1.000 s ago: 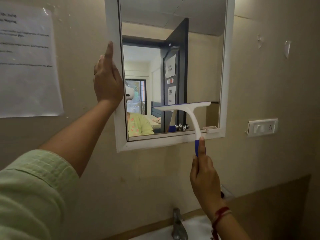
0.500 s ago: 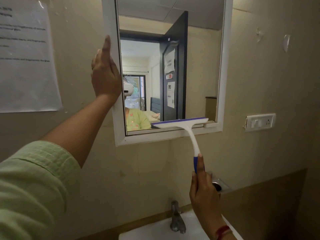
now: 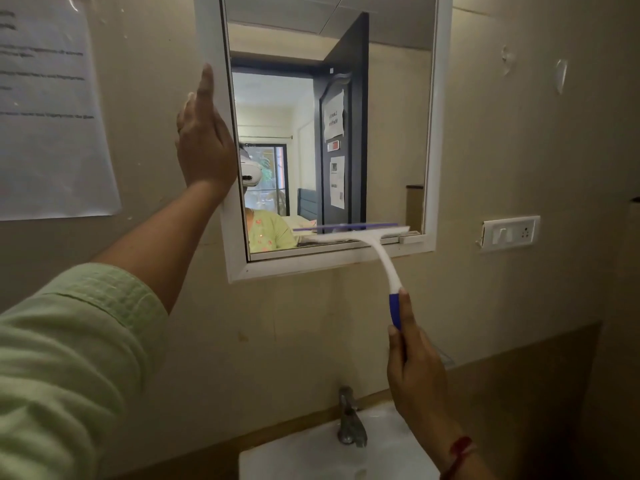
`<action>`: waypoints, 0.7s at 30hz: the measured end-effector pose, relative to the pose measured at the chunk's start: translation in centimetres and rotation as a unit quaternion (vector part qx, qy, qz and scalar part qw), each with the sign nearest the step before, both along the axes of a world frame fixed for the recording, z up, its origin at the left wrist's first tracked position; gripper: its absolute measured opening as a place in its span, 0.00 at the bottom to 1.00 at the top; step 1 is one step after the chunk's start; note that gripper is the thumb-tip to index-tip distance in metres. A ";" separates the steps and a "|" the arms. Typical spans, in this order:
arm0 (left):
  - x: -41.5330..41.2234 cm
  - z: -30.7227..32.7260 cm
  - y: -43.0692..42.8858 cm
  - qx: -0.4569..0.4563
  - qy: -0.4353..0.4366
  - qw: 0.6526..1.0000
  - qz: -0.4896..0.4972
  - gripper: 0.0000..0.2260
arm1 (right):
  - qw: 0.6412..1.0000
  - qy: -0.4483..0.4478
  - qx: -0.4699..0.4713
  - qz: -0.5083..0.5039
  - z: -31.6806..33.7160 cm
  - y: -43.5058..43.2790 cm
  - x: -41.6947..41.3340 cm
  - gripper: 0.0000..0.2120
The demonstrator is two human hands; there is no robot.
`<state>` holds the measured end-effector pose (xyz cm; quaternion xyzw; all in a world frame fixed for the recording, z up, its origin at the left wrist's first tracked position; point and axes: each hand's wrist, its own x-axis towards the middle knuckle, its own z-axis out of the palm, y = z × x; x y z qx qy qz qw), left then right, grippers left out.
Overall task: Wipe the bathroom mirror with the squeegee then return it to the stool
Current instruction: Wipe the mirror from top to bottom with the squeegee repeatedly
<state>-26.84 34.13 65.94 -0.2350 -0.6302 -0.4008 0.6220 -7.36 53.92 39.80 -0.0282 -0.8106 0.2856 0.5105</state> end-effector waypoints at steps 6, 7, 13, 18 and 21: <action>0.2 -0.1 0.0 -0.001 -0.012 1.000 0.001 0.21 | 0.997 0.071 -0.009 0.031 4.3 0.9 0.3 0.25; 0.3 -0.1 0.0 -0.001 -0.014 1.000 0.001 0.21 | 0.996 0.077 -0.002 0.033 5.1 1.0 0.2 0.25; 0.2 -0.1 -0.2 -0.009 -0.019 1.000 -0.011 0.21 | 0.990 0.131 0.020 0.048 12.2 3.1 -1.6 0.24; 0.0 -0.2 -0.1 -0.011 -0.013 1.000 -0.008 0.21 | 0.984 0.166 0.050 0.036 20.0 4.4 -3.5 0.24; 0.1 -0.2 -0.2 -0.009 -0.010 1.000 -0.012 0.21 | 0.981 0.180 0.059 0.029 24.2 4.9 -4.7 0.24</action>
